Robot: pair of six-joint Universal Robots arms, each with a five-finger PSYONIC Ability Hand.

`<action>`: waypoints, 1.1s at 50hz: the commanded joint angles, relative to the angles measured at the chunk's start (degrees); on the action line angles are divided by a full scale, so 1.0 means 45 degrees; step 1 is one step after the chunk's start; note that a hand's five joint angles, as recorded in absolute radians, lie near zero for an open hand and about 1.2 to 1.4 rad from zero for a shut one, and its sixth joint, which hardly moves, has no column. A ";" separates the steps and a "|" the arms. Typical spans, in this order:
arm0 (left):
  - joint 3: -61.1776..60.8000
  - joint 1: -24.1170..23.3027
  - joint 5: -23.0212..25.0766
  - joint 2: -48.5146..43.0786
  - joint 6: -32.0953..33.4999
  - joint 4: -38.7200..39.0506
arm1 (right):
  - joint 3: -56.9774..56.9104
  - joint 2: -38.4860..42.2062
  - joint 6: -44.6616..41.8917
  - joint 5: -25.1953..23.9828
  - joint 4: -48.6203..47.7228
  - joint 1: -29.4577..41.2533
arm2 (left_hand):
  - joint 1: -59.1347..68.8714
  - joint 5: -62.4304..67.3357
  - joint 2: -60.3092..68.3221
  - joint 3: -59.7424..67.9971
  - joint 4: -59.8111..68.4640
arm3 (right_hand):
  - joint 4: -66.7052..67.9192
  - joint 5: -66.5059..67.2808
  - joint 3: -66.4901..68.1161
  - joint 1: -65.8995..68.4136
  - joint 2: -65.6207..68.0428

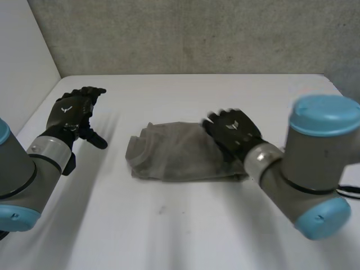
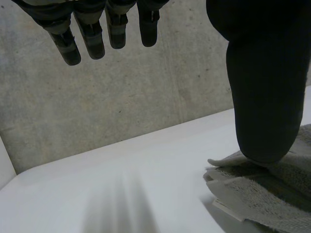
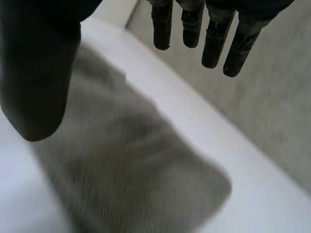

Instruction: Fold the towel.

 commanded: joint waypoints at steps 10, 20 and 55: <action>-0.0098 -0.0079 0.0002 0.0008 0.0000 0.0008 | 0.2539 0.1217 -0.1158 -0.0579 -0.2947 -0.2146 | -0.0026 -0.0442 0.0110 0.0121 0.0118 | 1.2829 1.3079 1.3008 1.3038 1.3028; -0.0098 -0.0079 -0.0018 0.0008 0.0000 0.0145 | 0.3259 0.0517 -0.2446 -0.0013 -0.2889 -0.3101 | -0.0026 -0.0442 0.0110 0.0121 0.0118 | 1.4386 1.4636 1.4565 1.4595 1.4585; 0.3164 -0.2169 -0.0799 0.0398 -0.1758 -0.0656 | 0.0954 0.1825 -0.4674 -0.2318 -0.2321 0.2464 | 0.0022 -0.0394 0.0158 0.0168 0.0166 | 1.4386 1.4636 1.4565 1.4595 1.4585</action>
